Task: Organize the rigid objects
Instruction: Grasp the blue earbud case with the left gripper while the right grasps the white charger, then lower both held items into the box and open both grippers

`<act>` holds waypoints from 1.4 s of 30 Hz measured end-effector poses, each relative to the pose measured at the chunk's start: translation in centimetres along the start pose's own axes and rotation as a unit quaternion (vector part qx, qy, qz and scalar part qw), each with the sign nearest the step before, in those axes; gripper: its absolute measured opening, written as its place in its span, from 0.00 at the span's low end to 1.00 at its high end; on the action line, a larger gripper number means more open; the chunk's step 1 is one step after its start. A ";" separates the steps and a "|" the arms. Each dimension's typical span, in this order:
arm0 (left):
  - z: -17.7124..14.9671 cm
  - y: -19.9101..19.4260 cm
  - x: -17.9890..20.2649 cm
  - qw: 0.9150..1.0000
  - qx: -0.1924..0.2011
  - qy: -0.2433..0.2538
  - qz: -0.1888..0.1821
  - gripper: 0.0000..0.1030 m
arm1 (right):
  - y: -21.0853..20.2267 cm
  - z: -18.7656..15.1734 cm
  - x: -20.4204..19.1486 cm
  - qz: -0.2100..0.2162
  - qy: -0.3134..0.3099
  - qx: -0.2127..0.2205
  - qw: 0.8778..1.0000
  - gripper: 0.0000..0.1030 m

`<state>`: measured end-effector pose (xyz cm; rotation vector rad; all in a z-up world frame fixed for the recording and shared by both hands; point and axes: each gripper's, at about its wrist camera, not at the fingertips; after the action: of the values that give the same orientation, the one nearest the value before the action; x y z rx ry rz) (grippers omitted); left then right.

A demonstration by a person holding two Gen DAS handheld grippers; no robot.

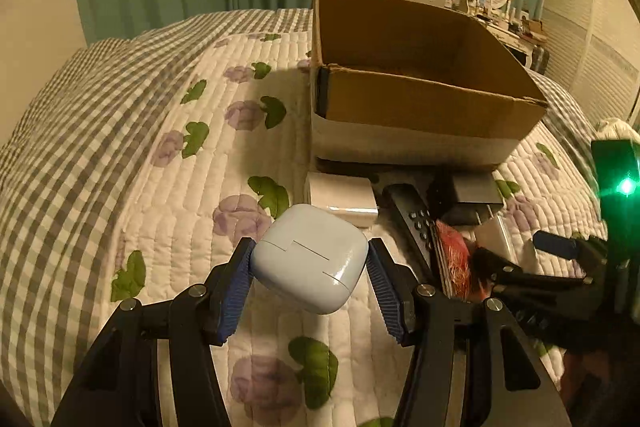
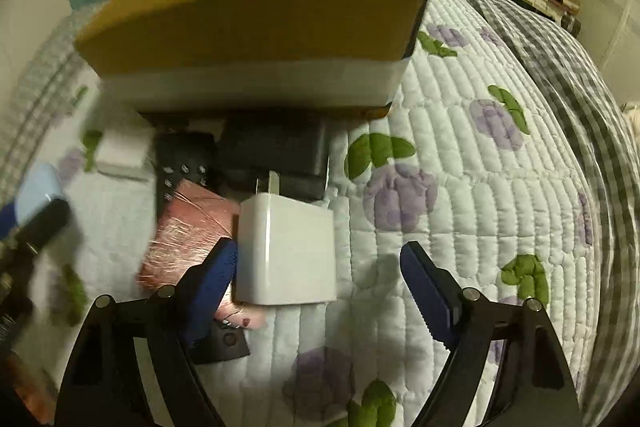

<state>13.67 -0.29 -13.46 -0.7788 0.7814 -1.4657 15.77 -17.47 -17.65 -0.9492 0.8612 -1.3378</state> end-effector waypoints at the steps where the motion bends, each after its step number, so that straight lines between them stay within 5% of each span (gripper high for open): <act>1: 0.1 0.2 0.0 1.000 0.000 0.000 -0.001 0.56 | 0.0 0.0 0.1 -0.001 0.005 0.005 1.000 0.81; 4: 0.3 0.6 0.1 1.000 -0.002 0.004 -0.004 0.56 | 0.4 0.7 0.1 0.008 0.011 0.008 1.000 0.70; 13: 0.4 0.6 0.3 1.000 -0.008 0.000 -0.015 0.56 | 2.0 1.7 2.2 0.065 0.067 -0.036 0.995 0.69; 17: 0.3 0.1 0.6 1.000 -0.007 0.002 -0.013 0.56 | 1.8 1.6 2.6 0.094 0.075 -0.034 0.992 0.55; 28: 2.0 -4.4 2.1 0.999 0.025 0.011 -0.017 0.56 | -5.5 0.3 3.3 0.073 0.049 0.046 0.995 0.52; 35: 6.6 -8.9 3.5 0.997 0.071 0.029 -0.021 0.56 | -14.8 4.1 4.3 0.058 0.023 0.132 0.989 0.52; 42: 13.0 -9.8 4.8 0.993 0.109 0.040 -0.034 0.56 | -19.5 9.8 4.3 0.041 -0.015 0.189 0.981 0.52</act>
<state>19.06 -5.06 1.93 -0.5885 0.6451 -1.6211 17.49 -21.07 4.22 -0.6294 0.5867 -1.3515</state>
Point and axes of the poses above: each gripper's, at about its wrist camera, not at the fingertips, and y roughly the way its jaws point, x to its right, z to its top, and after that the axes turned 9 degrees about -x, right-handed
